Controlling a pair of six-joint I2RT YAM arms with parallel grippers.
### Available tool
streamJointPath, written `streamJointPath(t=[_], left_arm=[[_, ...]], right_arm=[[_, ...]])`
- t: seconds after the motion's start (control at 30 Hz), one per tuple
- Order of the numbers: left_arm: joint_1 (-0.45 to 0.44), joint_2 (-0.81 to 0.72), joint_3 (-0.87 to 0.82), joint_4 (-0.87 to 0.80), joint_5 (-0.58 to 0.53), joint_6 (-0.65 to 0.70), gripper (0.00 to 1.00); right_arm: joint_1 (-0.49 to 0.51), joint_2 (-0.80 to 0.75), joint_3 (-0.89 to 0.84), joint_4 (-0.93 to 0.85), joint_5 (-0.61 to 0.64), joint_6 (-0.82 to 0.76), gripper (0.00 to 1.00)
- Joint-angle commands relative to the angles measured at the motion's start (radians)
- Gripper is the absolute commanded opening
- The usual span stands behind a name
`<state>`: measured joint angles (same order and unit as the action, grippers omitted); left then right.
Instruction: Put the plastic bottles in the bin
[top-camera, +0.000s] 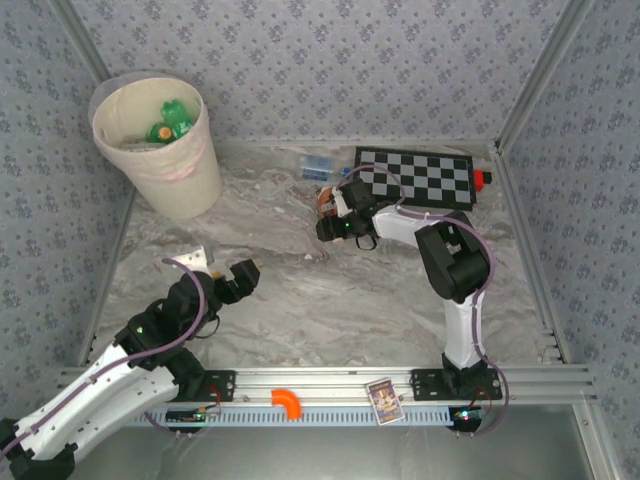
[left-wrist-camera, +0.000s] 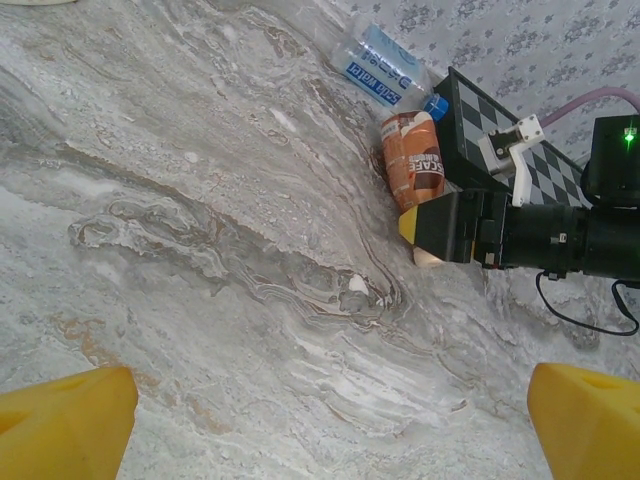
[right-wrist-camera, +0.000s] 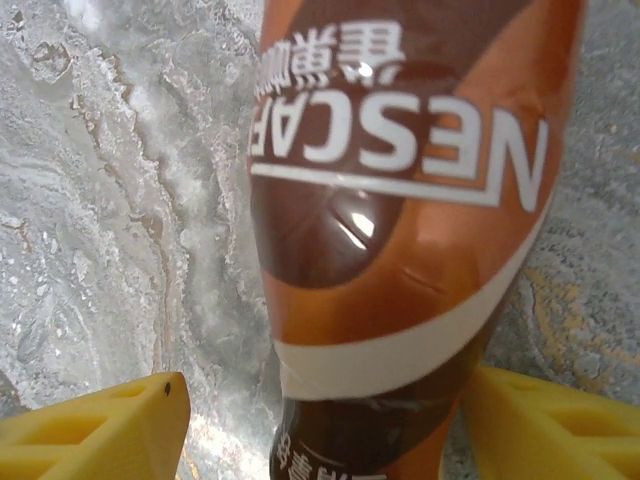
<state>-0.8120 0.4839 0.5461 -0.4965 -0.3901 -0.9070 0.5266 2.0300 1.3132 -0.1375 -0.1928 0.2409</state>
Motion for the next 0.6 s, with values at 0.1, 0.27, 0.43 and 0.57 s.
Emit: streamJointPath(t=[0.1,0.27,0.43,0.57], left_arm=[[-0.005,0.032,0.045,-0.002,-0.01,0.014,1.0],[-0.006,0.043,0.049,0.004,-0.006,-0.008,1.0],[-0.005,0.031,0.032,0.038,0.01,-0.012,1.0],[-0.005,0.033,0.032,0.039,0.008,-0.013,1.0]], right_arm=[[0.021,0.051,0.025,-0.03,0.084,-0.025,0.64],[0.026,0.042,0.012,-0.021,0.087,-0.029,0.57],[0.029,0.028,0.004,-0.014,0.087,-0.031,0.47],[0.027,0.027,0.0,-0.016,0.084,-0.031,0.4]])
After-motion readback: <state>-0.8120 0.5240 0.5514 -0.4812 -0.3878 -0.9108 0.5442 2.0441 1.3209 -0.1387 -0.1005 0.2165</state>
